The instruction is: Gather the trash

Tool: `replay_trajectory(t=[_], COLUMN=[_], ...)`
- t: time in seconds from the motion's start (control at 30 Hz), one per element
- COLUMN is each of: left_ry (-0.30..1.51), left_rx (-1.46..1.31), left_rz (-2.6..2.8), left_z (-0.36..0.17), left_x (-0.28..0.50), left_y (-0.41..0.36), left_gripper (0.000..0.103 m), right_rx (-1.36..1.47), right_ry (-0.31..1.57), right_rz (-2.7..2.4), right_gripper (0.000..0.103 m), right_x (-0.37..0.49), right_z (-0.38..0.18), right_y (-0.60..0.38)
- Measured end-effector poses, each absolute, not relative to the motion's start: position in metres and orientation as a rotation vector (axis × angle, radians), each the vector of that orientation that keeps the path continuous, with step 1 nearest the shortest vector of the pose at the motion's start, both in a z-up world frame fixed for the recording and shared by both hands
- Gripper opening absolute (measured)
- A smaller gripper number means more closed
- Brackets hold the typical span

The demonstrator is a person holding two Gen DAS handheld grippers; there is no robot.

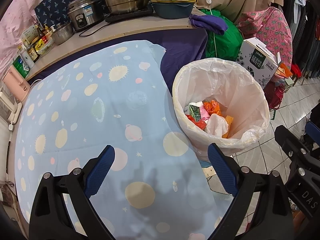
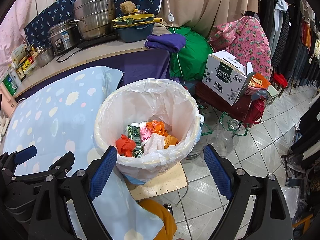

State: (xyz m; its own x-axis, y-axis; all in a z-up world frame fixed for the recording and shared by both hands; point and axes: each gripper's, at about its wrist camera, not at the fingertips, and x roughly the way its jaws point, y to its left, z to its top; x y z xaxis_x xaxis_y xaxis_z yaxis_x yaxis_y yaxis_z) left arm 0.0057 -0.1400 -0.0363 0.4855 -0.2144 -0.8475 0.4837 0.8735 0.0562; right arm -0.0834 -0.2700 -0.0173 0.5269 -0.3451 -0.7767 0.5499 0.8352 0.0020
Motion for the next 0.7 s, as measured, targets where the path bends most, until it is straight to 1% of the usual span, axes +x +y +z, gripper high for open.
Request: replay_trajectory(t=[0.7], left_ry=[0.992], left_rx=[0.328], left_rz=[-0.453], left_z=[-0.0408], left_x=[0.0017], left_y=[-0.143], left_gripper=[0.089], right_rx=[0.258], right_ry=[0.862], right_rz=[-0.53], right_gripper=[0.085], right_x=[-0.0829], right_z=[-0.0159], right_y=[-0.2686])
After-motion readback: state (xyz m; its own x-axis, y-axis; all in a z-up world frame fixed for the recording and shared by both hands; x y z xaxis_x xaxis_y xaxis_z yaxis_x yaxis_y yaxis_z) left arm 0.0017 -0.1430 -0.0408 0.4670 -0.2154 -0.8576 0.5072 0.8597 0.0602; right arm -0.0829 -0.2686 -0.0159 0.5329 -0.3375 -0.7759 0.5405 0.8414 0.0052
